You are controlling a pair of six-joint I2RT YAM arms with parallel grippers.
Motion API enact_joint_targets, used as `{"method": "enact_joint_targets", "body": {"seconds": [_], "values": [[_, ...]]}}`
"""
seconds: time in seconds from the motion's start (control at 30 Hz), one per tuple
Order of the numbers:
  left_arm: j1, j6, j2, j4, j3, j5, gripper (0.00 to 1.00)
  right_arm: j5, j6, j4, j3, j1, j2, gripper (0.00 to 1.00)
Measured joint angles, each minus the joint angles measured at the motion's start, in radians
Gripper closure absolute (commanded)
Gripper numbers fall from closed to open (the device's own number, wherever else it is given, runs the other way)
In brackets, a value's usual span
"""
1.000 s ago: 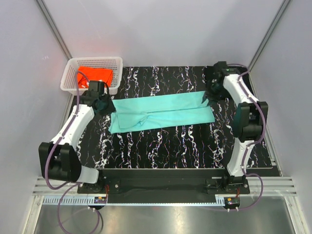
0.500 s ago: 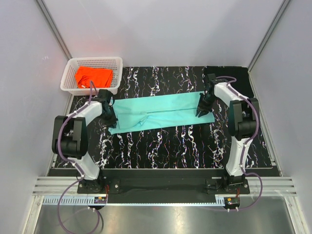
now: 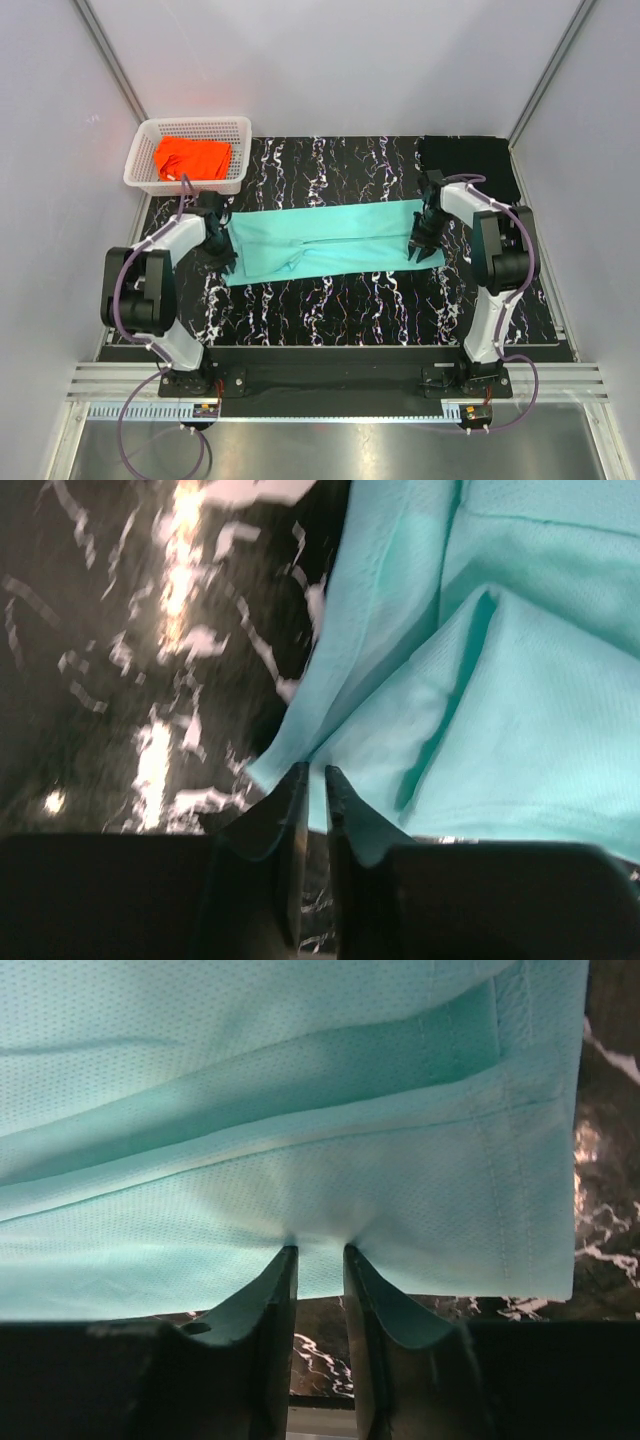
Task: Fold and stack the t-shirts
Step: Fold the tshirt
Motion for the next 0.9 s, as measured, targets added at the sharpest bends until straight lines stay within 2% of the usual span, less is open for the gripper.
{"method": "enact_joint_targets", "body": {"seconds": [0.17, 0.3, 0.43, 0.63, 0.67, 0.77, 0.9], "values": [[-0.006, 0.028, -0.13, -0.073, 0.021, -0.001, 0.63, 0.001, -0.017, -0.055, 0.013, 0.0, -0.042, 0.59], [-0.051, 0.035, -0.196, -0.085, 0.108, 0.018, 0.66, -0.034, -0.022, -0.066, 0.104, 0.0, -0.047, 0.59], [-0.131, 0.027, -0.171, -0.04, 0.171, 0.092, 0.68, -0.112, -0.016, -0.055, 0.18, 0.018, -0.037, 0.6], [-0.198, -0.018, 0.032, 0.027, 0.184, 0.227, 0.69, -0.328, 0.099, 0.079, 0.21, 0.135, 0.053, 0.82], [-0.2, -0.022, 0.059, 0.027, 0.185, 0.241, 0.69, -0.36, 0.129, 0.118, 0.203, 0.159, 0.072, 0.89], [-0.2, -0.034, 0.091, 0.027, 0.195, 0.266, 0.69, -0.41, 0.206, 0.203, 0.185, 0.225, 0.122, 0.94], [-0.202, -0.049, 0.097, 0.04, 0.225, 0.301, 0.7, -0.433, 0.285, 0.304, 0.154, 0.3, 0.159, 0.96]]}}
